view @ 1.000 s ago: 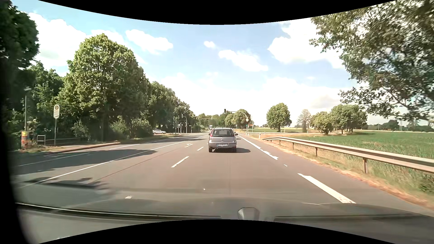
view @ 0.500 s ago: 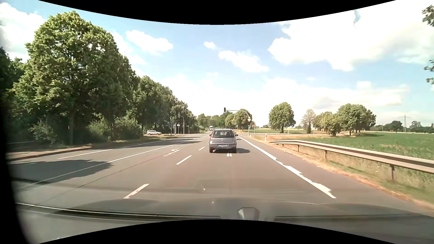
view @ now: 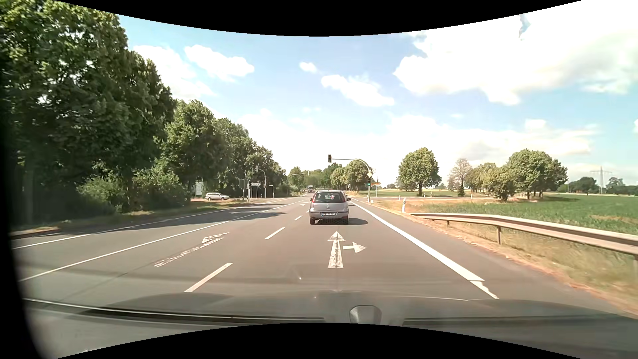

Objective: Follow the waypoints while adhering to traffic rules and regulations

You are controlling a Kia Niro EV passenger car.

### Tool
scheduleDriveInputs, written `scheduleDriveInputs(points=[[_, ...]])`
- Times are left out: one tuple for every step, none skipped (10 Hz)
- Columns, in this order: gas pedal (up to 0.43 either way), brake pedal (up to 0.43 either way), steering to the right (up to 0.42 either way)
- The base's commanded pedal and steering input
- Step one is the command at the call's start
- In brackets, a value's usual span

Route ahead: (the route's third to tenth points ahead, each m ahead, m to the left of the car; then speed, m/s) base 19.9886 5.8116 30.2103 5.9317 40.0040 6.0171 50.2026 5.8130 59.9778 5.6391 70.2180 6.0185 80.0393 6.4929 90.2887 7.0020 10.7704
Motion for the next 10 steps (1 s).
scheduleDriveInputs(points=[[0.220,0.006,0.003],[0.220,0.006,0.003],[0.220,0.006,0.003],[0.220,0.006,0.003],[0.209,0.006,0.003],[0.020,0.006,0.002],[0.000,0.006,0.001],[0.000,0.006,0.000],[0.000,0.006,0.000],[0.000,0.006,0.000]])
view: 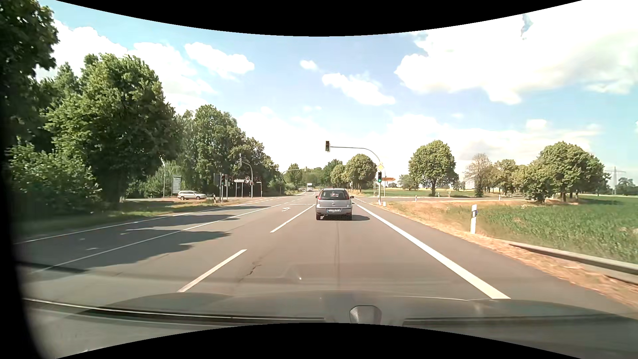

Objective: Follow the waypoints while adhering to traffic rules and regulations

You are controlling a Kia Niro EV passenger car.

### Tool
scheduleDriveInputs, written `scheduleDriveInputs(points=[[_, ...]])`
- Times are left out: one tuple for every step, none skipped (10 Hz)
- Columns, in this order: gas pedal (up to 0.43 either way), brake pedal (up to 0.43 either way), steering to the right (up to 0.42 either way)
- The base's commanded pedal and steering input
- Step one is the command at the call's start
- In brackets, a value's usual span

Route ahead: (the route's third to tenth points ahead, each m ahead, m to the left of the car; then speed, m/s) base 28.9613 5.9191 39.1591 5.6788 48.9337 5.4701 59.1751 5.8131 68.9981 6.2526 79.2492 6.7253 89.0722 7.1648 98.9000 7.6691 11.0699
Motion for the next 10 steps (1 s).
scheduleDriveInputs(points=[[0.000,0.006,0.000],[0.000,0.006,0.000],[0.000,0.006,0.000],[0.000,0.006,0.001],[0.000,0.006,0.001],[0.000,0.006,0.001],[0.000,0.006,0.001],[0.000,0.006,0.001],[0.000,0.006,0.001],[0.000,0.006,0.001]])
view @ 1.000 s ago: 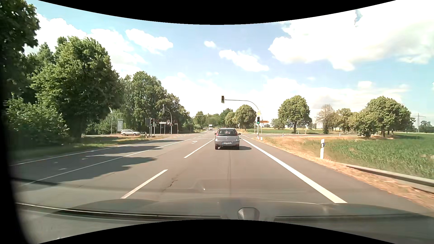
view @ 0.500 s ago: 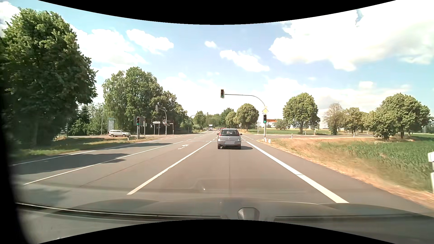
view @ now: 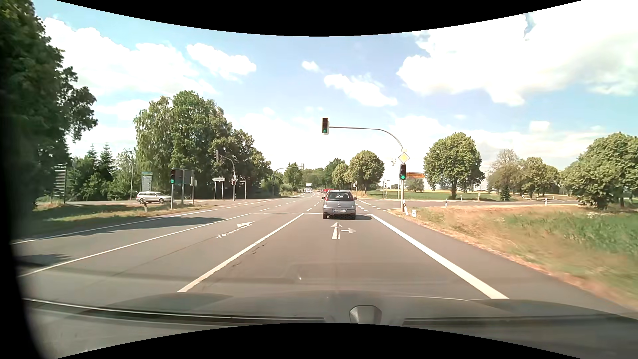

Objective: Follow the waypoints while adhering to traffic rules and regulations

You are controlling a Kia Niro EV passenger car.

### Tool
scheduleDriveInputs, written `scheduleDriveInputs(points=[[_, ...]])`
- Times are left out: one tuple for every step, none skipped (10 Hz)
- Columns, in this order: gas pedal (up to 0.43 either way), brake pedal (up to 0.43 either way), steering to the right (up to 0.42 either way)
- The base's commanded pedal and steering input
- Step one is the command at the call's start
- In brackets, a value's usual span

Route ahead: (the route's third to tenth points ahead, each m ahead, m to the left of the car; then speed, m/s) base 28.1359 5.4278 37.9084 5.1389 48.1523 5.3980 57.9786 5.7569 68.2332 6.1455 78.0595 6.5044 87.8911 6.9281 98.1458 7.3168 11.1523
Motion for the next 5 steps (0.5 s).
scheduleDriveInputs(points=[[0.000,0.006,0.001],[0.000,0.006,0.001],[0.000,0.006,0.001],[0.000,0.006,0.002],[0.000,0.006,0.002]])
